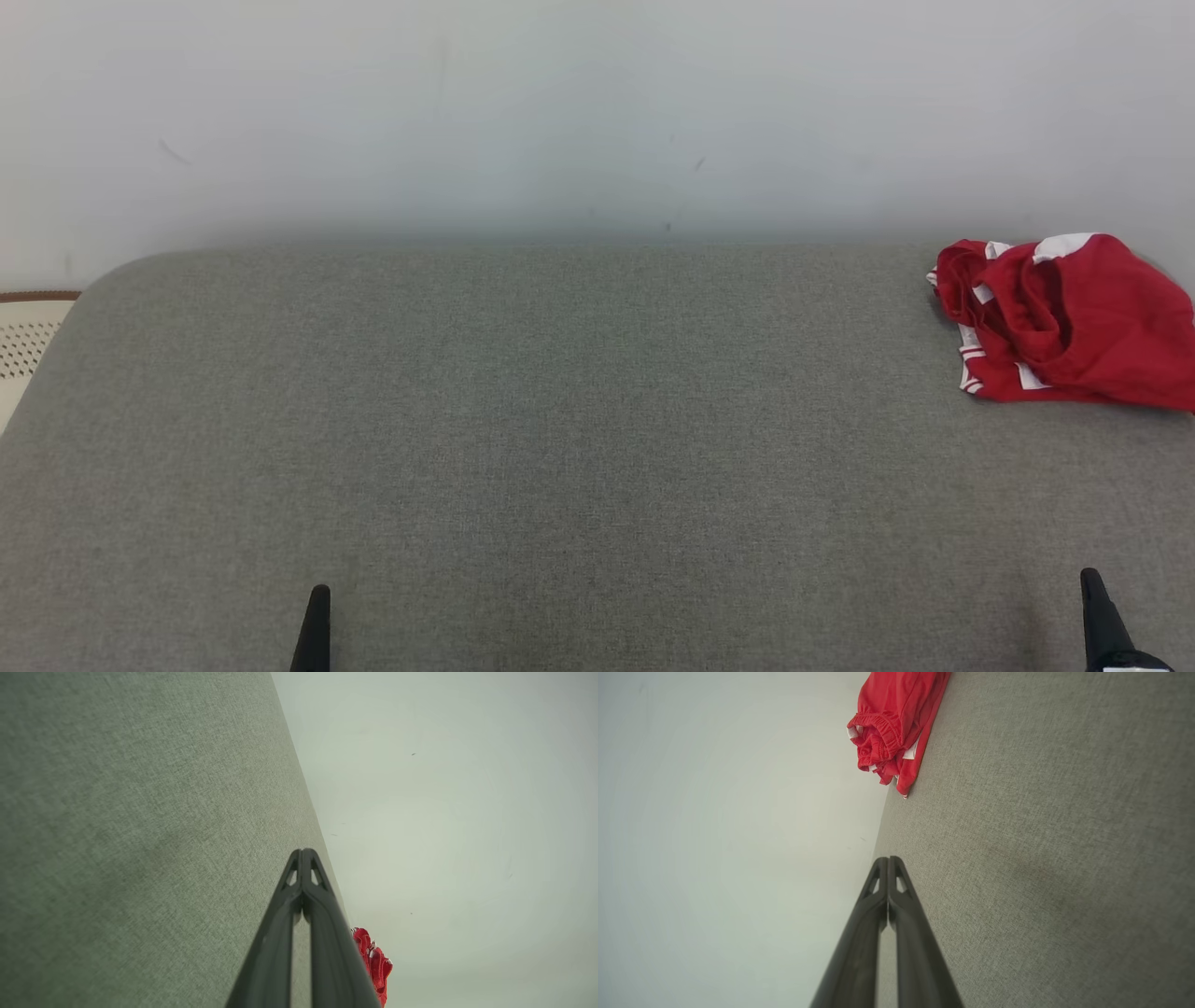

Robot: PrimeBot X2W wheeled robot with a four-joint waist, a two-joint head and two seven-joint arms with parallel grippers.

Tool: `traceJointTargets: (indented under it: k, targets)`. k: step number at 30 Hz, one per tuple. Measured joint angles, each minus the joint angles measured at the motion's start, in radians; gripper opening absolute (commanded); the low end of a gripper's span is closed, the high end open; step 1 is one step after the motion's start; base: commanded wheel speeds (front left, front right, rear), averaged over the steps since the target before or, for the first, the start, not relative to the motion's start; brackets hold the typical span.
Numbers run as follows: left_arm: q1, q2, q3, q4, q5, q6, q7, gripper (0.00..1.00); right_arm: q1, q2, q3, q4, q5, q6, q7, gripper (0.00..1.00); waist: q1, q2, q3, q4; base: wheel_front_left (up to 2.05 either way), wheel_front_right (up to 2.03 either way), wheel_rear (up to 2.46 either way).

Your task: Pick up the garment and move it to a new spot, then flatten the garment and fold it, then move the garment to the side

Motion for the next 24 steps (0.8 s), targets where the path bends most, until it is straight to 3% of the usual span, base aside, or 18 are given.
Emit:
traceJointTargets:
  k: [24]
  targets:
    - [-0.039, -0.001, -0.008, 0.036, -0.194, -0.027, 0.038, 0.0, -0.014, 0.011, -0.068, -0.003, 0.199, 0.0, 0.07, 0.0, -0.0001, 0.0, 0.009, 0.009, 0.0, 0.0, 0.0]
